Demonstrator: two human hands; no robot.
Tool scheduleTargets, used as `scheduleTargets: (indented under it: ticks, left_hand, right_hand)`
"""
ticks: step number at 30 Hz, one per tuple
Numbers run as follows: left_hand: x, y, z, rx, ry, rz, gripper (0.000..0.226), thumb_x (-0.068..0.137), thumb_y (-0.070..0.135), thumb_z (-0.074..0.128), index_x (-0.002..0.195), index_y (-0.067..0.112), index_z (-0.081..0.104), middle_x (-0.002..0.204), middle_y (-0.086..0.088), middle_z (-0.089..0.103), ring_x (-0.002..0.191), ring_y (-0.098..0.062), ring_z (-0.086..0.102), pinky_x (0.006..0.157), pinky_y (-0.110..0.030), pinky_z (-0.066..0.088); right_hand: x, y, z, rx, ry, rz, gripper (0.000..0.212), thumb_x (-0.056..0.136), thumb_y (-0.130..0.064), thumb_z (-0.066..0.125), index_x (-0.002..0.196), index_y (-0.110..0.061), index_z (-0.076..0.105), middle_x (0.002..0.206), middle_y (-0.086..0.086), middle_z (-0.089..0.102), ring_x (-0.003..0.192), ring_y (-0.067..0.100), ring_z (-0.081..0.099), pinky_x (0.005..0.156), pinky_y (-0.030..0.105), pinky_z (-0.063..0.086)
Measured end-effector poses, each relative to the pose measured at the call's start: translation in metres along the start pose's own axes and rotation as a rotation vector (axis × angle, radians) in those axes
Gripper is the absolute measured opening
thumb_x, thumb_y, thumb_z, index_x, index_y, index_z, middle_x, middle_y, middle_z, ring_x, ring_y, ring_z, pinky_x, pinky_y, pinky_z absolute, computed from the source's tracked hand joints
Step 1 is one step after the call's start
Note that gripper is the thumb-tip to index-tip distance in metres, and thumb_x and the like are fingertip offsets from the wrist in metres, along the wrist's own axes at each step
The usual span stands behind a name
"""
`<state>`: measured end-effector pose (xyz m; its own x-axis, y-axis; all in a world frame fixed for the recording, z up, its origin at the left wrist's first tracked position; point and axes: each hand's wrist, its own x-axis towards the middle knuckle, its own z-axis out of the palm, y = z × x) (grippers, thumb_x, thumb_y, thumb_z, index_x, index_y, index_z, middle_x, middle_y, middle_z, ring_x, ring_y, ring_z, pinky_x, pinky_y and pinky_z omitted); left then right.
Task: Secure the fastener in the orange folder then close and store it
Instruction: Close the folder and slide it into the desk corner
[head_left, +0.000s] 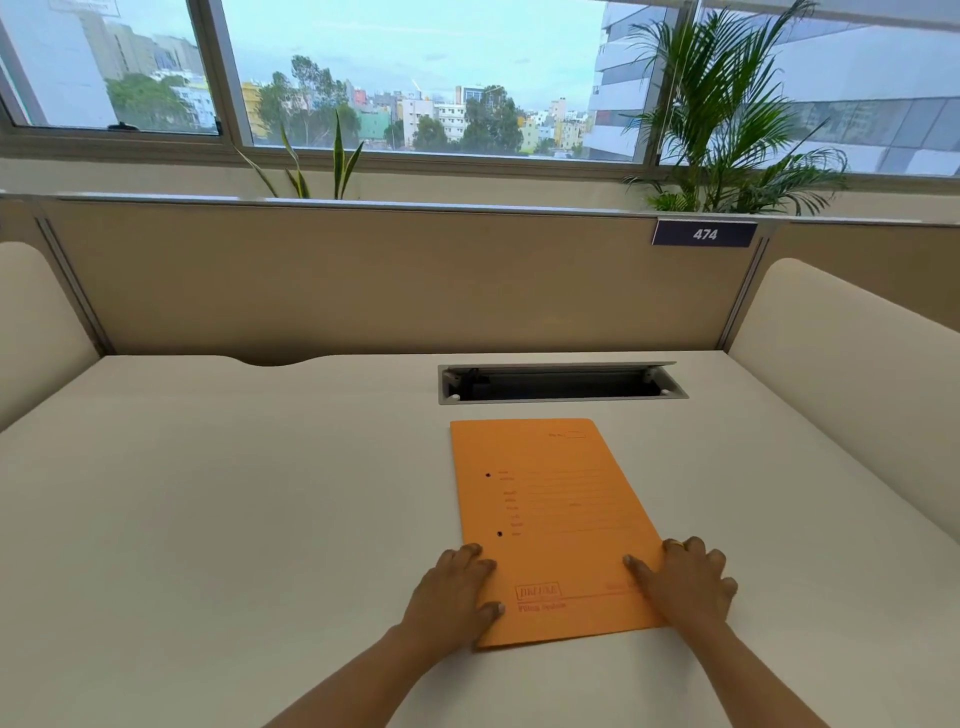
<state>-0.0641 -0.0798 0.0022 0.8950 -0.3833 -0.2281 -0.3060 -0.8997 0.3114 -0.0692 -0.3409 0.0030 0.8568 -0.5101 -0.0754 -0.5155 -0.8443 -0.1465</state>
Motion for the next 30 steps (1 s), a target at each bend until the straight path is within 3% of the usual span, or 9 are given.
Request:
scheduleTargets:
  ticks: [9,16,19,21,23,25,27,30]
  left_hand:
    - [0.056,0.002,-0.021,-0.381,0.140,-0.277,0.053,0.088,0.040,0.054,0.129,0.008,0.041,0.134,-0.010,0.036,0.120,-0.025,0.047,0.097,-0.034,0.044]
    - [0.085,-0.005,-0.029,-0.657,0.188,-0.517,0.058,0.088,0.038,0.057,0.131,0.003,0.039,0.134,-0.014,0.037,0.118,-0.029,0.049,0.094,-0.034,0.042]
    - [0.098,-0.011,-0.033,-0.904,0.174,-0.604,0.062,0.087,0.039,0.058,0.132,0.000,0.040,0.135,-0.015,0.039,0.117,-0.031,0.050,0.096,-0.034,0.044]
    - [0.105,-0.016,-0.035,-1.047,0.183,-0.666,0.058,0.084,0.041,0.060,0.124,0.000,0.049,0.128,-0.018,0.049,0.106,-0.032,0.056,0.092,-0.038,0.050]
    - [0.106,-0.017,-0.037,-1.154,0.192,-0.692,0.049,0.086,0.037,0.059,0.114,-0.002,0.056,0.112,-0.021,0.061,0.086,-0.029,0.057,0.071,-0.032,0.050]
    - [0.106,-0.018,-0.039,-1.206,0.190,-0.697,0.040,0.090,0.032,0.055,0.108,-0.004,0.057,0.084,-0.013,0.060,0.071,-0.023,0.051,0.055,-0.026,0.040]
    - [0.105,-0.019,-0.039,-1.223,0.180,-0.693,0.033,0.093,0.028,0.051,0.103,-0.003,0.057,0.072,-0.007,0.052,0.065,-0.020,0.049,0.051,-0.026,0.036]
    - [0.101,-0.017,-0.038,-1.265,0.156,-0.658,0.023,0.094,0.021,0.049,0.081,0.004,0.056,0.082,-0.012,0.061,0.078,-0.030,0.060,0.063,-0.033,0.050]
  right_hand:
    - [0.055,-0.027,-0.012,0.090,-0.151,0.006,0.066,0.077,-0.058,0.058,0.120,-0.010,0.045,0.127,0.008,0.046,0.122,0.027,0.039,0.096,0.040,0.041]
    - [0.081,-0.043,-0.011,0.194,-0.181,0.033,0.069,0.072,-0.053,0.069,0.116,-0.006,0.045,0.123,0.011,0.046,0.117,0.028,0.044,0.092,0.039,0.046]
    - [0.088,-0.046,-0.010,0.239,-0.204,0.050,0.072,0.068,-0.053,0.072,0.116,-0.007,0.045,0.121,0.012,0.047,0.113,0.028,0.050,0.091,0.041,0.049]
    - [0.090,-0.046,-0.010,0.261,-0.211,0.061,0.074,0.067,-0.052,0.073,0.119,-0.009,0.043,0.123,0.012,0.047,0.114,0.029,0.050,0.091,0.041,0.048]
    - [0.091,-0.046,-0.010,0.279,-0.222,0.079,0.077,0.066,-0.051,0.074,0.121,-0.009,0.041,0.125,0.013,0.046,0.115,0.031,0.049,0.093,0.042,0.047]
    - [0.091,-0.046,-0.009,0.300,-0.233,0.104,0.079,0.065,-0.049,0.076,0.123,-0.009,0.040,0.127,0.014,0.045,0.117,0.032,0.048,0.095,0.042,0.046]
    - [0.092,-0.046,-0.008,0.329,-0.247,0.124,0.079,0.065,-0.047,0.077,0.123,-0.009,0.040,0.128,0.015,0.044,0.118,0.034,0.047,0.096,0.043,0.045]
    - [0.090,-0.046,-0.010,0.371,-0.255,0.133,0.075,0.065,-0.045,0.078,0.120,-0.009,0.040,0.128,0.015,0.044,0.117,0.035,0.046,0.094,0.044,0.044]
